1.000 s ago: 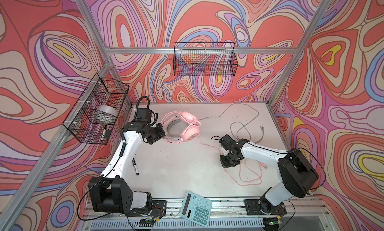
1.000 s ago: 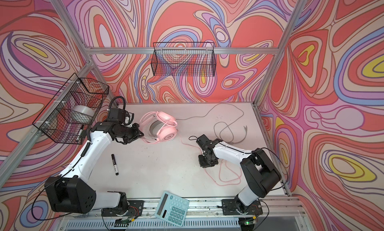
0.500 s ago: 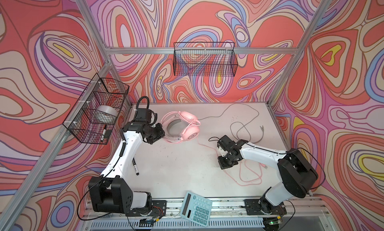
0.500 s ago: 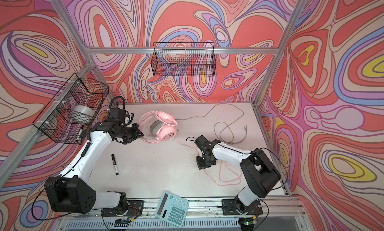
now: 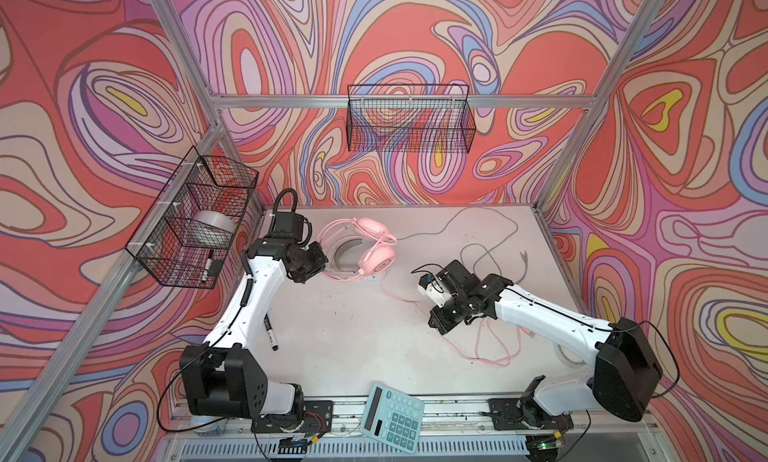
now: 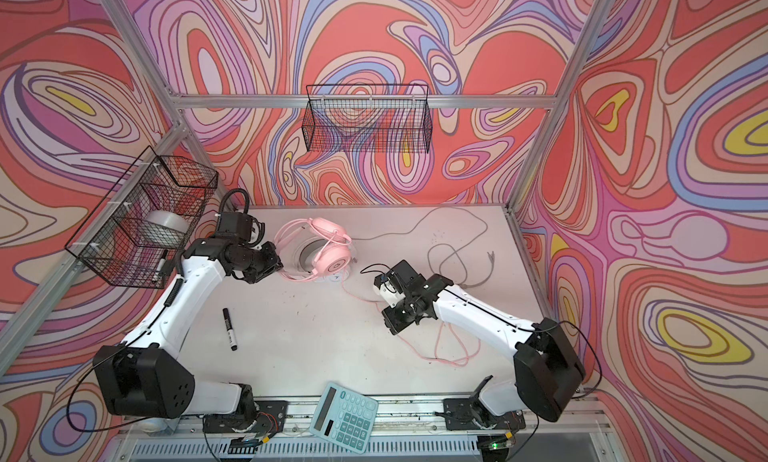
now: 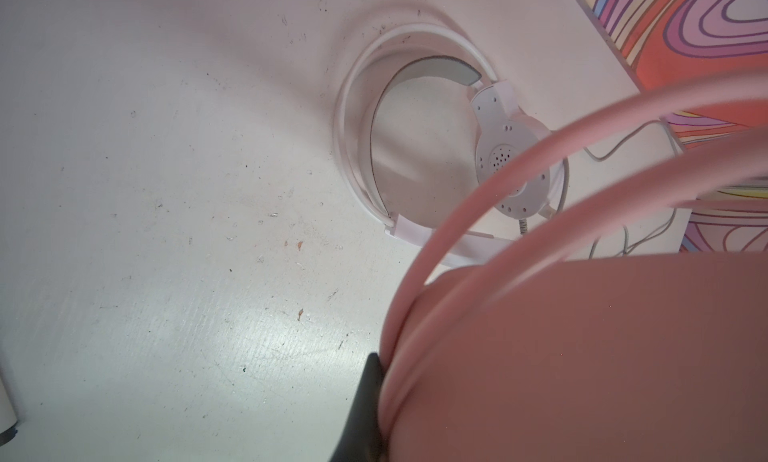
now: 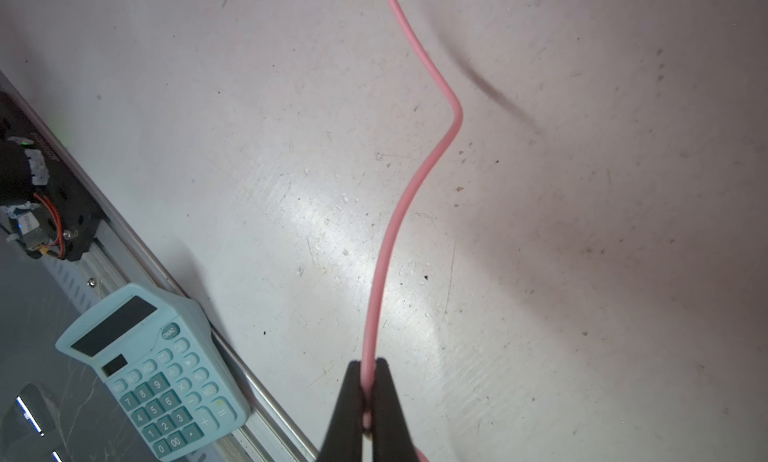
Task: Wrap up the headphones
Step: 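Carry the pink cable with the right gripper over the pink headset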
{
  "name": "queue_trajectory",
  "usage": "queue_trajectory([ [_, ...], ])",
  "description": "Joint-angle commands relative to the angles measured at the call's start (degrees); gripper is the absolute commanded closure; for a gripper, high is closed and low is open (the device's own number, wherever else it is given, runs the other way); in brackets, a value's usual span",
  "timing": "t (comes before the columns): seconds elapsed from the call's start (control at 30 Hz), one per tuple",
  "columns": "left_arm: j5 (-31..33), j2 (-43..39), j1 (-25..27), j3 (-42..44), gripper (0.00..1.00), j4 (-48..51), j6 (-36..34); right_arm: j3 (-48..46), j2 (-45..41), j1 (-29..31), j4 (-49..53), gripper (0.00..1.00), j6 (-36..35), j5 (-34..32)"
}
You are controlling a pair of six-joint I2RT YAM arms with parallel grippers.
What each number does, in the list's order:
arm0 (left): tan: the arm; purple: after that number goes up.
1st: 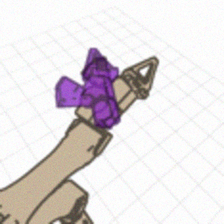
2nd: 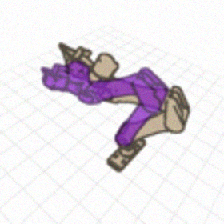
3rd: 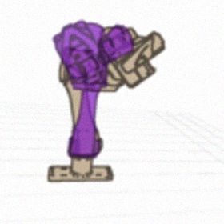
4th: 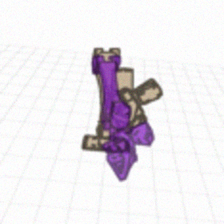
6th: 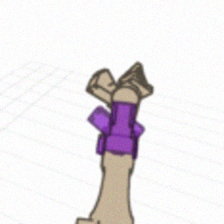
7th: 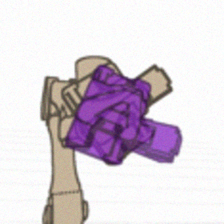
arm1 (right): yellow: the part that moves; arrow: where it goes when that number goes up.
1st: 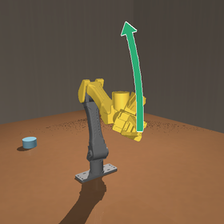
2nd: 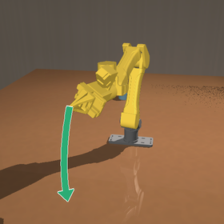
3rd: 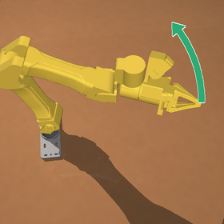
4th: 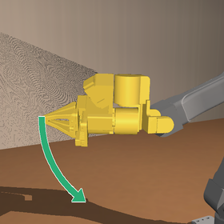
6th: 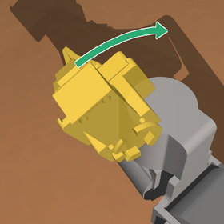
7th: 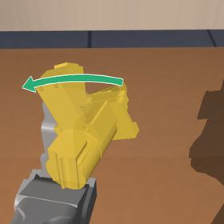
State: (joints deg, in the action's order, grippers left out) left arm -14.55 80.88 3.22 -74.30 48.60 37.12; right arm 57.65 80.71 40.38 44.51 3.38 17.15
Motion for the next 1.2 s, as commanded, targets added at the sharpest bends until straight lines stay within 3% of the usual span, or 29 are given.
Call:
queue_trajectory([
  [0.0,0.5,0.4,-0.5,-2.7,1.00,0.6,2.4,1.7,-3.6,1.0,0.1,1.00,-7.5,3.9],
  [0.6,1.8,0.1,-0.4,-0.4,1.00,2.3,2.4,21.2,5.5,4.1,8.8,1.00,-27.5,14.3],
  [1.17,6.5,1.1,1.7,-0.6,1.00,6.2,-2.4,40.6,11.4,4.4,11.5,1.00,-34.3,17.7],
])
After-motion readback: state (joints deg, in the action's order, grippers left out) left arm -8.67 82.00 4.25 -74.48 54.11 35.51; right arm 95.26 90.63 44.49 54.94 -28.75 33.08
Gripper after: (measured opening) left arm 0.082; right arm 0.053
